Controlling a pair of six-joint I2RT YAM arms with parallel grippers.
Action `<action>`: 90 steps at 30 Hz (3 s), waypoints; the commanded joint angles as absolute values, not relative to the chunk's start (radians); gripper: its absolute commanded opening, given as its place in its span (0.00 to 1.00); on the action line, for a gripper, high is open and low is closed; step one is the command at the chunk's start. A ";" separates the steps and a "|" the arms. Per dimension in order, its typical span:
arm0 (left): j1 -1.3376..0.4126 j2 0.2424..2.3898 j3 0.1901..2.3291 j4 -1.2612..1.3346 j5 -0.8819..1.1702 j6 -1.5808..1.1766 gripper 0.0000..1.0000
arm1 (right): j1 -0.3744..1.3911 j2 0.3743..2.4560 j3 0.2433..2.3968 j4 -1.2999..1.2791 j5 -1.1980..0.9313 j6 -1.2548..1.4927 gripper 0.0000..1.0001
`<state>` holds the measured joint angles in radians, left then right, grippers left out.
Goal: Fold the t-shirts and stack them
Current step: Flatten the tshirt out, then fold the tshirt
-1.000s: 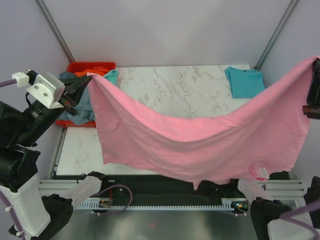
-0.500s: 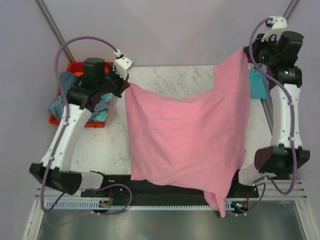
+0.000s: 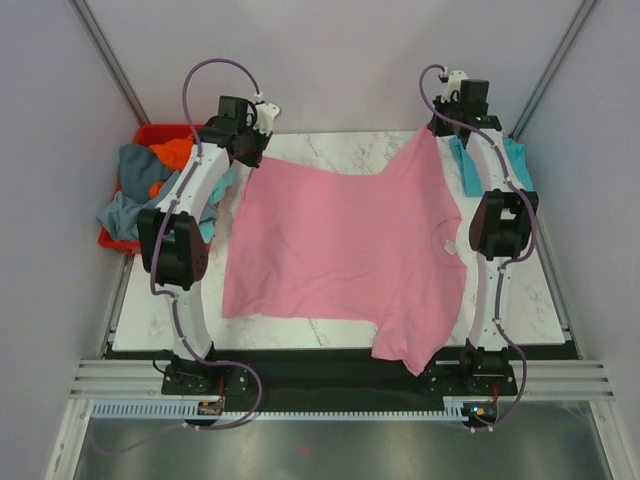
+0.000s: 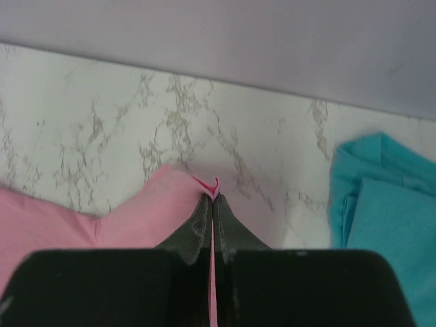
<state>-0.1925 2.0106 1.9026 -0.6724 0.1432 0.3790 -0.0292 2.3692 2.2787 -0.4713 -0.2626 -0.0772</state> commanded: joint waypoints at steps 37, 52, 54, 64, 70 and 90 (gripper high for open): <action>-0.127 2.355 2.246 -0.406 -0.138 0.367 0.02 | 0.026 2.669 2.562 0.005 -0.038 -0.040 0.00; -0.086 2.240 2.088 -0.488 0.021 0.357 0.02 | -0.037 2.257 2.088 -0.135 -0.098 -0.124 0.00; -0.086 2.215 2.046 -0.486 0.038 0.359 0.02 | -0.038 2.201 2.050 -0.138 -0.104 -0.133 0.00; -0.063 2.060 1.870 -0.477 0.098 0.337 0.02 | -0.038 2.014 1.833 -0.178 -0.146 -0.138 0.00; -0.061 1.967 1.766 -0.474 0.126 0.339 0.02 | -0.038 1.915 1.695 -0.190 -0.164 -0.150 0.00; -0.061 1.792 1.510 -0.456 0.127 0.330 0.02 | -0.040 1.629 1.382 -0.207 -0.195 -0.153 0.00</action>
<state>-0.0696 1.8595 1.5345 -0.4892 0.1188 0.3557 -0.0368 1.6814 1.4174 -0.2211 -0.1722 -0.1394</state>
